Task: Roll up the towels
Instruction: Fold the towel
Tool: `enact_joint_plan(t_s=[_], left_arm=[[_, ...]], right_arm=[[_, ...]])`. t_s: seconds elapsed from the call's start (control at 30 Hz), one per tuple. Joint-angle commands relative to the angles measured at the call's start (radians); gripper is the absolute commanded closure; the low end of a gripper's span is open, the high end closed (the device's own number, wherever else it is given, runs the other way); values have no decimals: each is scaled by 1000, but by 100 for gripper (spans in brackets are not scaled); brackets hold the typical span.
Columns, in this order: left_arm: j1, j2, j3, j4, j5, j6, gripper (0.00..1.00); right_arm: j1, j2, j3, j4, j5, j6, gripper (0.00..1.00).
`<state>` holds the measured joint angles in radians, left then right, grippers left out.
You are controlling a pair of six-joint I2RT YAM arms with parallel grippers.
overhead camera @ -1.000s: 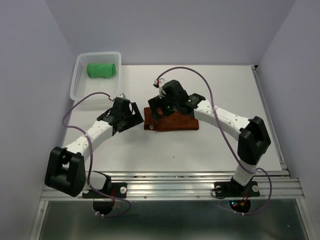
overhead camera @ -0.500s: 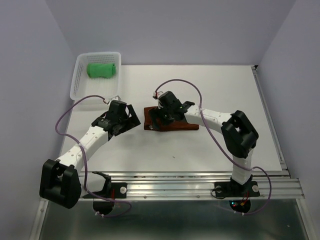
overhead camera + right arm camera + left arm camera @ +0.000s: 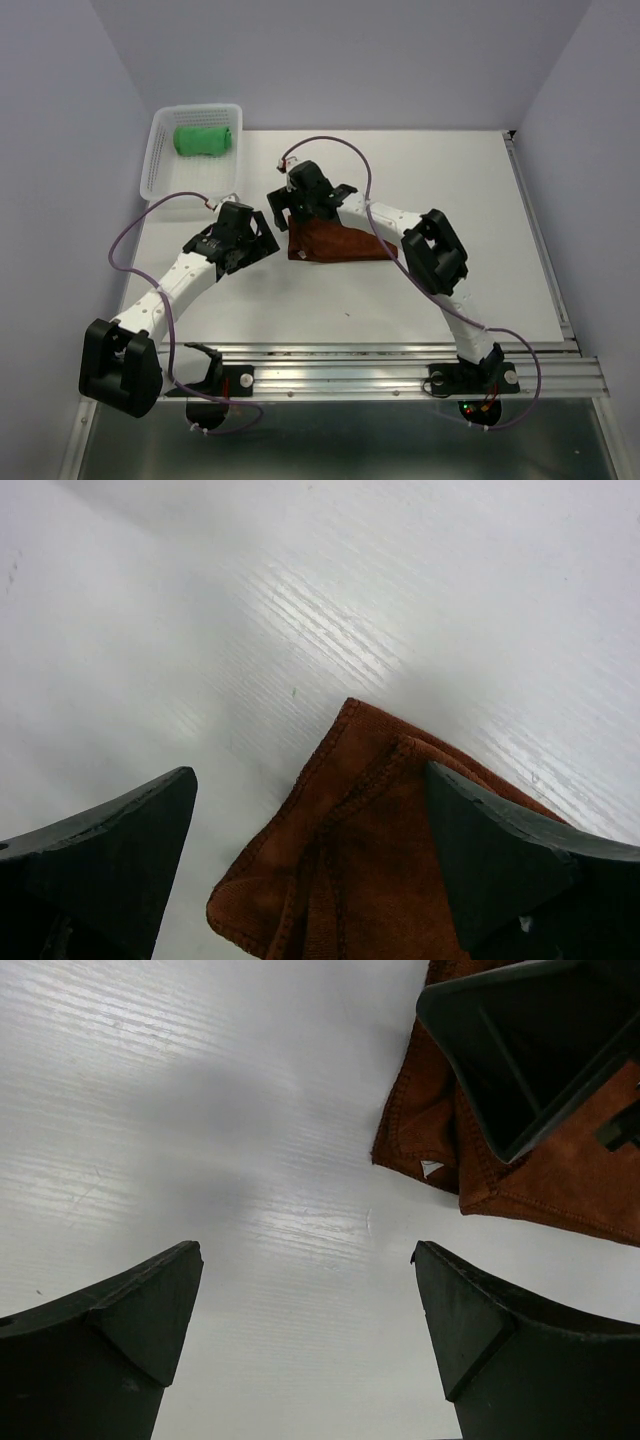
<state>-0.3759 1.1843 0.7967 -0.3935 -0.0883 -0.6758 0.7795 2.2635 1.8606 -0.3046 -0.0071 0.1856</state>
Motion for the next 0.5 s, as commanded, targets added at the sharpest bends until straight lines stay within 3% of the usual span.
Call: enact_joint_plan(t_s=[0.0,0.17,0.3,0.47], left_arm=[[-1,-14,9,2,1,-2,1],[-9,-26,27,34,65,13,1],[-82,0,91,74,73,12,1],[-167,139,214,126,76,19,1]], right_arm=[[6,13,74,30,-28,-23,0],[-17,-115,3,30,36,-5,0],[-72,-255,-90,32,29,61,0],[-155,-412,-268,33,15,127,0]])
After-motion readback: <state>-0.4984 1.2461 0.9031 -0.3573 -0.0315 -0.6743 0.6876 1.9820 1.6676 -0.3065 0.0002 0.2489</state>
